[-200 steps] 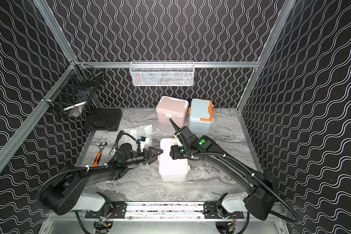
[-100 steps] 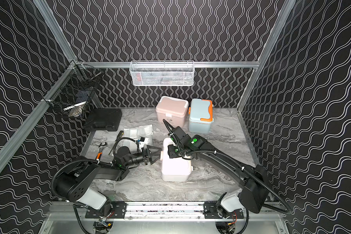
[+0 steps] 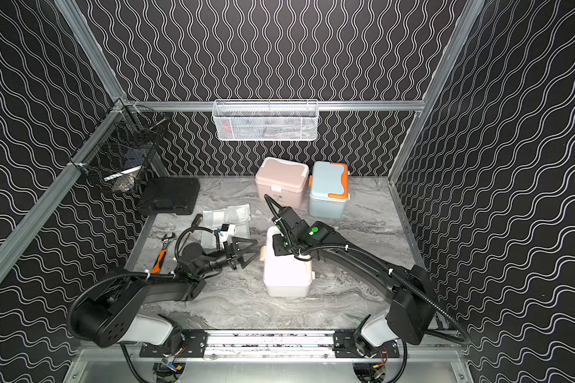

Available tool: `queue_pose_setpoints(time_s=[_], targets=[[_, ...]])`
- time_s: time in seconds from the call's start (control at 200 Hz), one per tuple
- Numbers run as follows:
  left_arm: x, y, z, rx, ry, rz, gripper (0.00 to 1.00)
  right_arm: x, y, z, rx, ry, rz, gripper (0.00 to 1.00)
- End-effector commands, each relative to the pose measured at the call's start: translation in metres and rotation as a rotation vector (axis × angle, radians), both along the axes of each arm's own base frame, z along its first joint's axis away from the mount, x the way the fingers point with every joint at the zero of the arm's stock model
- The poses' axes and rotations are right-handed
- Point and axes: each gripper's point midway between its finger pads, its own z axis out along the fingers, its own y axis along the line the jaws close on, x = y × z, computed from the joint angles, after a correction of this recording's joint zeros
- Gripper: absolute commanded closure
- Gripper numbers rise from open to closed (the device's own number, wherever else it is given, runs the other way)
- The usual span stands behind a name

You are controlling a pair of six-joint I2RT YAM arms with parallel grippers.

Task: Open first aid kits and take out gauze
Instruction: Open the fastener of the first aid kit.

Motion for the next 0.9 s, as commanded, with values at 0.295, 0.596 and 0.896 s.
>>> queue_pose_setpoints(time_s=[0.295,0.596,0.896], targets=[[-0.012,0.036,-0.034,0.564,0.040,0.095,0.06,-0.027,-0.029,0.034,-0.021,0.043,-0.026,0.30],[-0.017,0.053,-0.039,0.857,0.056,0.087,0.07,-0.019,-0.063,0.042,-0.069,-0.059,-0.115,0.11],[-0.015,0.014,-0.038,0.968,-0.012,-0.003,0.05,-0.022,-0.066,0.010,-0.069,0.009,-0.117,0.10]])
